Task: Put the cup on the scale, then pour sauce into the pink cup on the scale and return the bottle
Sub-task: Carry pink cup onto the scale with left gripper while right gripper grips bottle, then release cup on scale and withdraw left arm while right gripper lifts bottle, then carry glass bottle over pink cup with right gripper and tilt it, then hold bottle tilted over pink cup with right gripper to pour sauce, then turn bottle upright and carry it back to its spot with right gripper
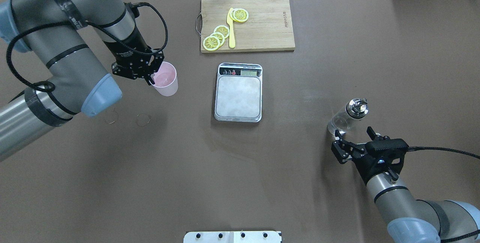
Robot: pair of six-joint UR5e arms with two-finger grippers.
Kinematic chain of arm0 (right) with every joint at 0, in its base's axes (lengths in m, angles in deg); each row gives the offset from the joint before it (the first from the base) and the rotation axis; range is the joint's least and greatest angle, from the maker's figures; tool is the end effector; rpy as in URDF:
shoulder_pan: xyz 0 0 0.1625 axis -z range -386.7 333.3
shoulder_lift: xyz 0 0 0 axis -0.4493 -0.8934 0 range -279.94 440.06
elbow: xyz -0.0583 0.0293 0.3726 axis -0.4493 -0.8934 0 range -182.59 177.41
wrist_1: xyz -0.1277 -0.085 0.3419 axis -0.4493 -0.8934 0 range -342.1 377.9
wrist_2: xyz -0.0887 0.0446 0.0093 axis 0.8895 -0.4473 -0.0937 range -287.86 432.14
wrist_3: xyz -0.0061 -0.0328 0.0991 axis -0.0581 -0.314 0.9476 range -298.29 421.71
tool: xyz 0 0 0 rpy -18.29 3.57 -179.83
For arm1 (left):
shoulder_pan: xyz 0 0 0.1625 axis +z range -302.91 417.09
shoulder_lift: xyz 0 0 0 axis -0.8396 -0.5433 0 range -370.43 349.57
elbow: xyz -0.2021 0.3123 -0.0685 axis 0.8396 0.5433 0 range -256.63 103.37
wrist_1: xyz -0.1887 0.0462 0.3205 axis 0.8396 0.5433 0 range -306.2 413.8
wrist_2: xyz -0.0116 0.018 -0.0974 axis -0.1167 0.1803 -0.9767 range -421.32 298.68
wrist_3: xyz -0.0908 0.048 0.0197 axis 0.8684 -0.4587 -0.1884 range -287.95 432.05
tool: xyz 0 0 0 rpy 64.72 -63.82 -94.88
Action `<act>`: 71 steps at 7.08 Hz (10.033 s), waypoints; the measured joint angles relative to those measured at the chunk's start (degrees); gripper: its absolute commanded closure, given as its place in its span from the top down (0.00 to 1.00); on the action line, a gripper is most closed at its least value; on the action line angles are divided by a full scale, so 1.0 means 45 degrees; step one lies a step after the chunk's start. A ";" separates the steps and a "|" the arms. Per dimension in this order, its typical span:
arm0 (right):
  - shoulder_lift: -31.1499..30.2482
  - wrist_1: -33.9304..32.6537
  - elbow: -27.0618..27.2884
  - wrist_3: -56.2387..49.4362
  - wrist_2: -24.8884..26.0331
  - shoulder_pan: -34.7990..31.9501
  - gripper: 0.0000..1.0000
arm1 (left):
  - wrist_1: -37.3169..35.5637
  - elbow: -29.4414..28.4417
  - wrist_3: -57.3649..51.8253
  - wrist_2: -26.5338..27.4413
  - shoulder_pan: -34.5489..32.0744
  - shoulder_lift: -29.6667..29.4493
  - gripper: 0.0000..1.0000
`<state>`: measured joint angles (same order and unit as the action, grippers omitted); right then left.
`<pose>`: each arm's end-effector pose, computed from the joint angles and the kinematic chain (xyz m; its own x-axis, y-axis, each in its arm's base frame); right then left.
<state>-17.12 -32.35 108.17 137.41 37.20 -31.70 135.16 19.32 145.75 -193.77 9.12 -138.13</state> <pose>-0.3801 -0.2531 0.4114 0.7507 -0.0762 0.6562 -0.5360 0.5102 0.6726 0.3622 -0.4956 0.2260 0.6074 -0.3645 -0.7059 0.1233 0.9210 -0.3695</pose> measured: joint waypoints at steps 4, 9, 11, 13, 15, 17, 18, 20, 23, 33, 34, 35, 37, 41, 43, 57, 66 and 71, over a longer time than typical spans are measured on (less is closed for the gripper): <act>0.0224 0.0071 -0.0067 -0.0996 -0.0035 -0.0715 1.00 | 0.0775 -0.2401 0.2743 0.0849 0.0996 -0.2688 0.00; 0.1091 0.0667 -0.0884 -0.1353 -0.0412 -0.1337 1.00 | 0.1388 -0.4322 0.4343 0.2008 0.2251 -0.4501 0.00; 0.1275 0.1031 -0.0996 -0.1583 -0.0536 -0.1360 1.00 | 0.1771 -0.4636 0.4397 0.2242 0.2568 -0.4630 0.00; 0.1293 0.1542 -0.1114 -0.1990 -0.0708 -0.1368 1.00 | 0.2043 -0.4773 0.4359 0.2473 0.2710 -0.4624 0.97; 0.1210 0.1641 -0.1244 -0.2034 -0.0728 -0.1369 0.99 | 0.2247 -0.4743 0.4278 0.2515 0.2682 -0.4574 0.98; 0.1145 0.1660 -0.1300 -0.2042 -0.0731 -0.1379 0.48 | 0.2174 -0.4489 0.4194 0.2357 0.2354 -0.4564 0.98; 0.1140 0.1657 -0.1303 -0.2046 -0.0731 -0.1378 0.19 | 0.2025 -0.4234 0.3860 0.2124 0.2102 -0.4463 0.98; 0.1113 0.1641 -0.1156 -0.2083 -0.0733 -0.1398 0.00 | 0.1273 -0.3121 0.1215 0.1656 0.1690 -0.3695 0.98; 0.0823 0.0712 0.0358 -0.2630 -0.0892 -0.1525 0.00 | -0.0869 -0.0895 -0.2517 0.1630 0.0885 -0.2229 0.98; 0.7198 -0.7250 -0.0620 -0.8228 -0.2438 -0.4349 0.00 | -0.1498 0.2057 -1.3066 0.1559 -0.5106 0.3588 0.98; 0.7410 -0.7909 -0.0645 -0.9443 -0.2135 -0.4362 0.00 | -0.1498 0.1943 -1.4056 0.1527 -0.5812 0.4053 0.98; 0.7475 -0.8259 -0.0666 -1.0576 -0.1844 -0.4288 0.00 | -0.1498 0.1746 -1.5026 0.1283 -0.6457 0.4425 0.98; 0.7604 -0.9619 -0.0771 -1.1733 -0.0992 -0.3779 0.00 | -0.1484 0.1404 -1.6745 0.0518 -0.7410 0.5374 0.98; 0.7842 -1.1502 -0.1214 -1.2658 0.0258 -0.2754 0.00 | -0.1435 0.0769 -1.9030 0.0314 -0.9356 0.6684 0.99; 0.8219 -1.2371 -0.1450 -1.3053 0.0525 -0.2582 0.00 | -0.1449 0.0522 -1.9784 0.0319 -0.9874 0.6694 0.99; 0.9416 -1.4050 -0.2810 -1.5119 0.1209 -0.2738 0.00 | -0.1772 0.1003 -1.9661 -0.0196 -1.1505 0.7540 0.99; 0.5679 -1.0236 0.1990 -1.0194 -0.1658 -0.4085 0.00 | -0.1798 0.1955 -1.9678 -0.0129 -1.1445 0.7586 0.99; 0.1588 -0.2476 0.1137 -0.5792 -0.2114 -0.4586 0.00 | -0.1172 0.0439 -1.9689 0.0073 -1.1382 0.7585 0.99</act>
<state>-9.97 -43.49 113.28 111.35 27.68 -52.33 129.88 21.30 57.15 -193.44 -42.10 -104.00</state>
